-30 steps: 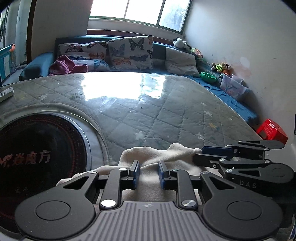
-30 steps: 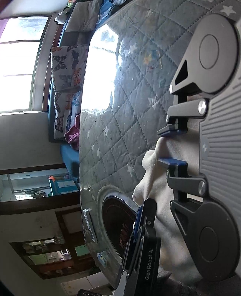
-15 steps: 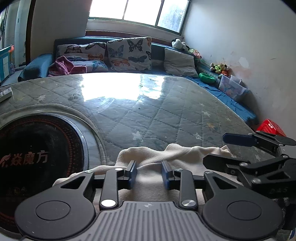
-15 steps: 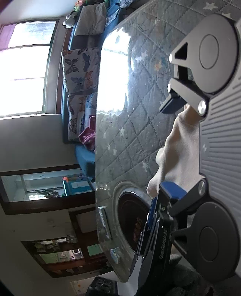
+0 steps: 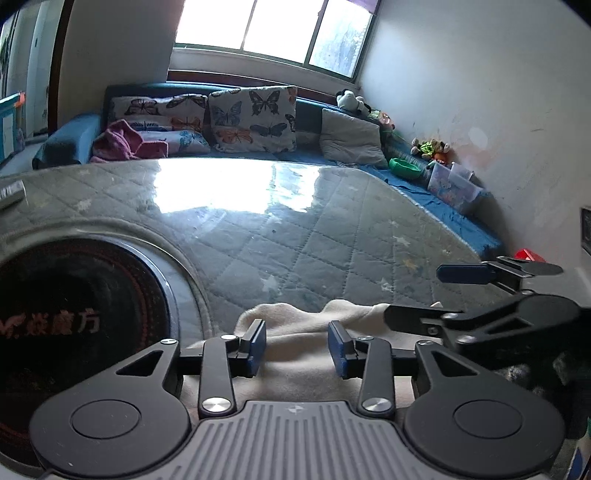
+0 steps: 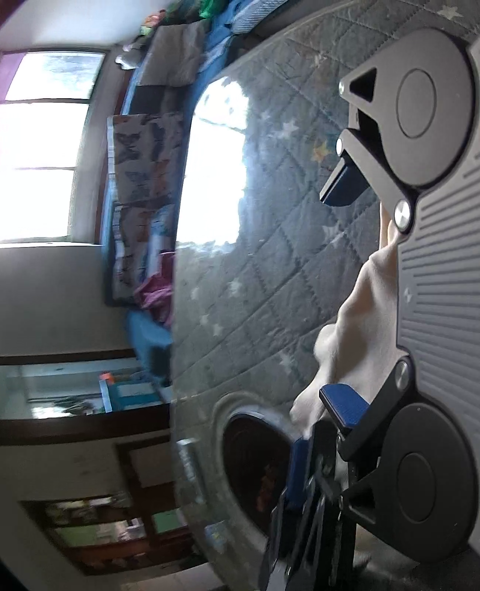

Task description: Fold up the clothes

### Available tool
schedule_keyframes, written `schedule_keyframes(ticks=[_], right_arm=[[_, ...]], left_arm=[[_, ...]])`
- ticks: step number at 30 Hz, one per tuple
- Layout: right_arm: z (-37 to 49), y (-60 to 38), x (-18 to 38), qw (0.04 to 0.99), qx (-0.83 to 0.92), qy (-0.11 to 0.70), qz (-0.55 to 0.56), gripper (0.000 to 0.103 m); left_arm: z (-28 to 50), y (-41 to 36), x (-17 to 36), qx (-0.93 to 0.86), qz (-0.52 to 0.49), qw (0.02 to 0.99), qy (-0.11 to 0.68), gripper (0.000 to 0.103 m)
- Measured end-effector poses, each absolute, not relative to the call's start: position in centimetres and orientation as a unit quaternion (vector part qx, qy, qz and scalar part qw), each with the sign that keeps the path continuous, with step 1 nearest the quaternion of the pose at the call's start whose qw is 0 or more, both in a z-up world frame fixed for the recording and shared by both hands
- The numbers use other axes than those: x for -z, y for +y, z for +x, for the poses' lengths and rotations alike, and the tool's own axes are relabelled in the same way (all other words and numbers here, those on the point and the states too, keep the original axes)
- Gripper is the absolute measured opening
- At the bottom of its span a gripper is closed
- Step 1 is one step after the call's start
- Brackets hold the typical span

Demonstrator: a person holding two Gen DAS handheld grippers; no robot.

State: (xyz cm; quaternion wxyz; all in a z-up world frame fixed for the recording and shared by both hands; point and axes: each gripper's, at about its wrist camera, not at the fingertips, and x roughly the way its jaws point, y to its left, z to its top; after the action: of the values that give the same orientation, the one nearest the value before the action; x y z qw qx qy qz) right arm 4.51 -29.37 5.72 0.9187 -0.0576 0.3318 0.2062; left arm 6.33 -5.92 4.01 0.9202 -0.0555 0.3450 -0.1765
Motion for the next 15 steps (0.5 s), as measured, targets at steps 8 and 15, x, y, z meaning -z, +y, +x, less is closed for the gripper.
schedule_keyframes(ticks=[8, 15], right_arm=[[6.8, -27.8, -4.2, 0.908, -0.172, 0.367, -0.111, 0.103], [5.4, -28.1, -4.8, 0.915, -0.167, 0.346, -0.125, 0.103]], left_arm=[[7.0, -6.4, -3.5, 0.168, -0.036, 0.919, 0.354, 0.040], [7.0, -6.7, -3.3, 0.169, -0.021, 0.921, 0.351, 0.041]])
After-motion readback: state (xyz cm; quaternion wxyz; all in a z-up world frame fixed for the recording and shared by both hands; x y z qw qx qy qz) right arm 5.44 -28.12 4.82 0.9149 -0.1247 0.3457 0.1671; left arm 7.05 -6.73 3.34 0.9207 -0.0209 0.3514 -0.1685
